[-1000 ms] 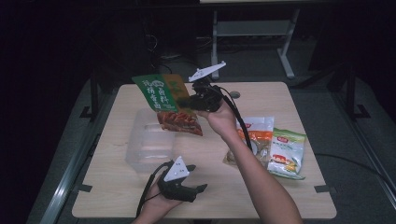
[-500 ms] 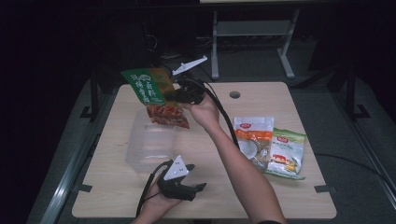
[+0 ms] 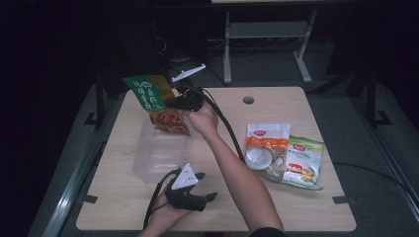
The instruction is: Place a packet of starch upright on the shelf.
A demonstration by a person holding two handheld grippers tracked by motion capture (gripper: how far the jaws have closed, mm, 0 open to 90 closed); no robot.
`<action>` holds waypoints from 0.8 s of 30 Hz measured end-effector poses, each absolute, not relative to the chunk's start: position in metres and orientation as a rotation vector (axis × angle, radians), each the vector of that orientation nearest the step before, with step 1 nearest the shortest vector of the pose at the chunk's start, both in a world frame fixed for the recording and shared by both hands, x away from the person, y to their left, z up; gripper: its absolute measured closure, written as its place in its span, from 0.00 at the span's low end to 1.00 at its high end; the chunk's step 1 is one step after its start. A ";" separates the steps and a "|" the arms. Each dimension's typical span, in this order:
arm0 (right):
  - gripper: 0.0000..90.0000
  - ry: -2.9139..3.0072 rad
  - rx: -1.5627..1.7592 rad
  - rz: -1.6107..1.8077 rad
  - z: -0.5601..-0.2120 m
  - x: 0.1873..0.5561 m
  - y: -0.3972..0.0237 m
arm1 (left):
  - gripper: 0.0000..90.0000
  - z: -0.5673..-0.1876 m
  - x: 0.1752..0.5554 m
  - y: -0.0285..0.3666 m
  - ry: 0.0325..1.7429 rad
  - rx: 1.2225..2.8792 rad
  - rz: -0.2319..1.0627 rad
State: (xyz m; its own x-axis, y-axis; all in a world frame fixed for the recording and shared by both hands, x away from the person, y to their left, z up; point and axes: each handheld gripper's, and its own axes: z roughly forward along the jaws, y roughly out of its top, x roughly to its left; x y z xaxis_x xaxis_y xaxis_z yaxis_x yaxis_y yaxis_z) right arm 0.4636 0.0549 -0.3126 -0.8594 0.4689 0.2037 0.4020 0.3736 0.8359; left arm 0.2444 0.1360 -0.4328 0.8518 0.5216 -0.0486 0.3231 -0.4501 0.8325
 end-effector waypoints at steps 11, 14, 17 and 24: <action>1.00 2.531 0.857 1.591 -0.334 0.468 0.065 | 0.28 -0.431 0.243 0.137 0.607 2.076 0.268; 1.00 2.531 0.868 1.593 -0.341 0.468 0.066 | 0.28 -0.431 0.244 0.137 0.600 2.080 0.275; 1.00 2.527 0.897 1.599 -0.348 0.469 0.064 | 0.28 -0.431 0.244 0.138 0.610 2.076 0.270; 1.00 2.517 0.914 1.542 -0.353 0.467 0.063 | 0.28 -0.431 0.244 0.137 0.605 2.080 0.273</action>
